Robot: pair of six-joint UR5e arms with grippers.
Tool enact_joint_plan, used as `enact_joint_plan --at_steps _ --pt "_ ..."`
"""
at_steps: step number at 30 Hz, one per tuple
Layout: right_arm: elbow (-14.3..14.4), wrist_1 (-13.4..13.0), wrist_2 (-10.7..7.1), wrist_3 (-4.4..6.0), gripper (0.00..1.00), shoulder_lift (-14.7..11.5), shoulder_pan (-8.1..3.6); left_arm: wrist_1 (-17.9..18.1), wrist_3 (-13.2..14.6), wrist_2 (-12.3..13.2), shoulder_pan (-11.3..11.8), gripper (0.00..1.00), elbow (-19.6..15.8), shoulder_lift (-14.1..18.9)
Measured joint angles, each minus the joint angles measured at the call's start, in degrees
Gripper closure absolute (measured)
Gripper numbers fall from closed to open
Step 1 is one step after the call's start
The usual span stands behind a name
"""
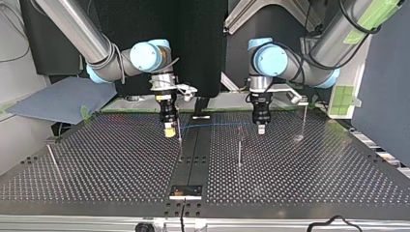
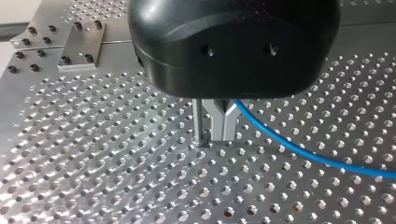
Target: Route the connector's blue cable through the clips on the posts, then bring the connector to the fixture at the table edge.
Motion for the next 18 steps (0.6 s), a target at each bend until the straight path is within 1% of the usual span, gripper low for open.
enact_joint_plan --at_steps 4,8,18 --pt "-0.25 0.17 -0.33 0.02 1.00 0.08 -0.34 -0.01 0.13 0.10 0.06 1.00 0.89 -1.68" --pt "-0.40 0.35 -0.49 0.03 1.00 0.16 -0.66 0.68 -0.56 0.20 0.30 1.00 1.93 -3.24" --pt "-1.45 0.67 -1.00 0.03 1.00 0.27 -1.37 -0.61 -1.59 0.65 1.59 1.00 4.92 -3.64"
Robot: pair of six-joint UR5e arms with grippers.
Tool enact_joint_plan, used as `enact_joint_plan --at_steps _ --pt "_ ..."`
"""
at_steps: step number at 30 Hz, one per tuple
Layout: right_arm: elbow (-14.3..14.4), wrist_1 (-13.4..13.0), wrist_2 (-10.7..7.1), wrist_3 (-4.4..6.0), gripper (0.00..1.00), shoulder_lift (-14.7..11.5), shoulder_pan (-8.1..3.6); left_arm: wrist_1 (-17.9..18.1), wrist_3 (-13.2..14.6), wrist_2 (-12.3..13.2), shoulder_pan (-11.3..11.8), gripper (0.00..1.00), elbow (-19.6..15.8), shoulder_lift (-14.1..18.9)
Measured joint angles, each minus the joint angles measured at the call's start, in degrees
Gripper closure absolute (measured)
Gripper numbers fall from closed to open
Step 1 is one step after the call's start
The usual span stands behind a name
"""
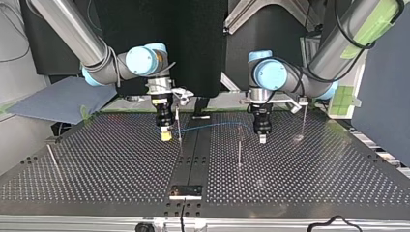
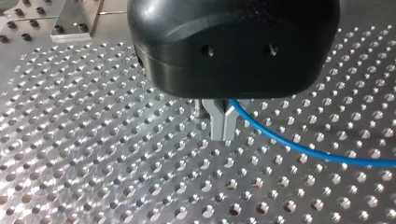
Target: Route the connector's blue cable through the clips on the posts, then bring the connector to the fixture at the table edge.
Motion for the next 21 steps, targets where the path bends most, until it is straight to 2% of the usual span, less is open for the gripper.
enact_joint_plan --at_steps 13,21 --pt "-1.50 0.78 -0.38 0.00 1.00 0.25 -1.45 -0.24 -0.38 2.02 1.95 1.00 0.42 -0.03" --pt "-1.62 1.14 -1.05 -0.01 1.00 0.41 -2.38 -0.78 -0.45 2.30 2.65 1.00 0.63 -0.03"
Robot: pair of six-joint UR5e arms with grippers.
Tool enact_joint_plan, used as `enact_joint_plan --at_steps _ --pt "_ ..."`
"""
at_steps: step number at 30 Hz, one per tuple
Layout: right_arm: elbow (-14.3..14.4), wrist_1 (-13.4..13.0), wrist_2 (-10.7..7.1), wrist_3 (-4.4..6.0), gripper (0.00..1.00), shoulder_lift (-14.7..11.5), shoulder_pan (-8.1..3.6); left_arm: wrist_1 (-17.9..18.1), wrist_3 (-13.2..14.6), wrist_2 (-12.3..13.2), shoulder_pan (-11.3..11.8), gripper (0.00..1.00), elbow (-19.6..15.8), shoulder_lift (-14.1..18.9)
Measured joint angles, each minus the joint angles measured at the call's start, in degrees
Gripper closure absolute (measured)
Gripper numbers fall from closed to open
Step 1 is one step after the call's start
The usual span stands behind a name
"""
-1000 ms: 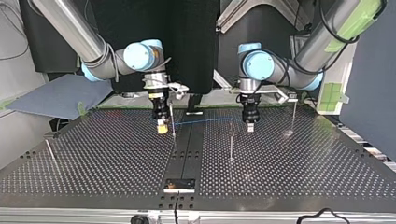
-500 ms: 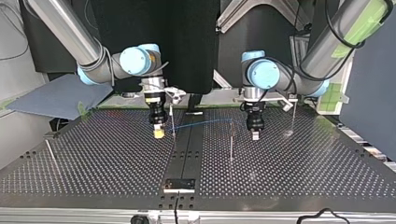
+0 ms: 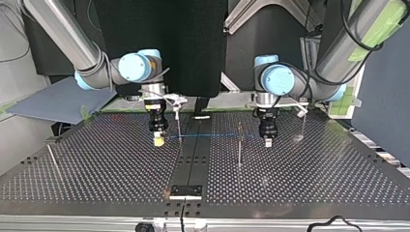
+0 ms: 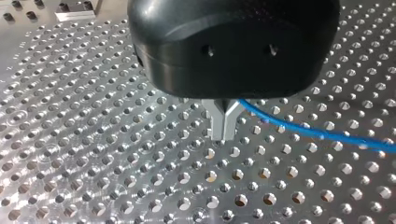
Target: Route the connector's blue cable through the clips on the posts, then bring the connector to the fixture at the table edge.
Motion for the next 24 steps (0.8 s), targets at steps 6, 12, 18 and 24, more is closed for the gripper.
enact_joint_plan --at_steps 6,12,18,24 --pt "-0.01 0.24 -0.63 0.00 1.00 0.11 -0.37 -0.24 1.05 -0.09 0.11 1.00 -0.01 0.01" --pt "-0.01 0.51 -0.85 0.00 1.00 0.17 -0.39 -1.12 2.45 -1.31 0.07 1.00 -0.02 0.04" --pt "0.00 0.99 -1.18 -0.07 1.00 0.20 -0.39 -1.76 2.22 -1.62 0.11 1.00 -0.02 0.07" --pt "0.01 1.18 -1.50 -0.08 1.00 0.23 -0.37 -1.97 1.76 -1.19 0.13 0.09 -0.02 0.08"
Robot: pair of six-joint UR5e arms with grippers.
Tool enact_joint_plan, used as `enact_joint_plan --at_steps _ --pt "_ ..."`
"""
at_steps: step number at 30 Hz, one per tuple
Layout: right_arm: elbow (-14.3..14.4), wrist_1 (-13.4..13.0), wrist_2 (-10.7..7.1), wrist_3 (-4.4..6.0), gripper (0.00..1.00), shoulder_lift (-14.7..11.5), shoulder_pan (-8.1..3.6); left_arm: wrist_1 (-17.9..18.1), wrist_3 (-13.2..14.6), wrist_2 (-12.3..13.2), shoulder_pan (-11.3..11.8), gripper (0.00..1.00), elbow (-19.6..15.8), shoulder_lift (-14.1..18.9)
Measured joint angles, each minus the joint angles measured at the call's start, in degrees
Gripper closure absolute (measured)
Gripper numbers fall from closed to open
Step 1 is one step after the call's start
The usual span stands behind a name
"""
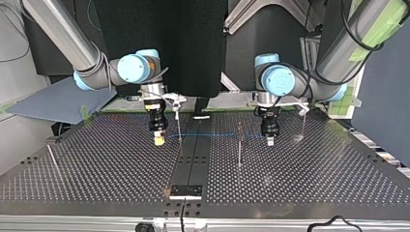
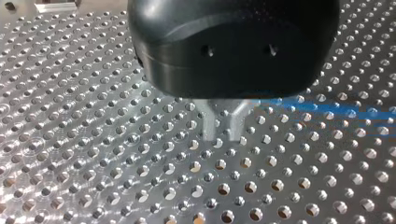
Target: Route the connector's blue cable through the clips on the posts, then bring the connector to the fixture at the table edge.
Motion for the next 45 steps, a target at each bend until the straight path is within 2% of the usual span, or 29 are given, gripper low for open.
enact_joint_plan --at_steps 1,12,17,22,26,35,45 --pt "0.00 0.02 -0.06 0.00 1.00 0.01 0.02 -0.01 -0.15 0.11 0.00 0.02 0.00 0.00" --pt "-0.02 0.27 -0.30 -0.03 1.00 -0.01 0.22 -0.23 -3.15 0.46 0.18 0.02 0.00 0.03" --pt "-0.02 0.36 -0.32 -0.07 1.00 -0.01 0.24 -1.54 -4.06 0.73 0.23 0.02 -0.02 0.64" --pt "-0.02 0.39 -0.32 -0.05 1.00 -0.01 0.33 -3.92 -4.66 2.43 -0.07 0.02 -0.06 1.98" --pt "-0.02 0.40 -0.30 0.04 1.00 -0.01 0.49 -5.46 -6.25 4.46 -0.75 0.02 -0.52 2.48" --pt "-0.02 0.66 -0.39 0.03 1.00 -0.01 0.66 -5.42 -8.43 8.61 -1.74 0.02 -1.87 2.58" --pt "-0.01 0.75 -0.41 0.06 1.00 -0.01 0.68 -5.29 -9.63 8.98 -1.75 0.02 -2.51 2.63"
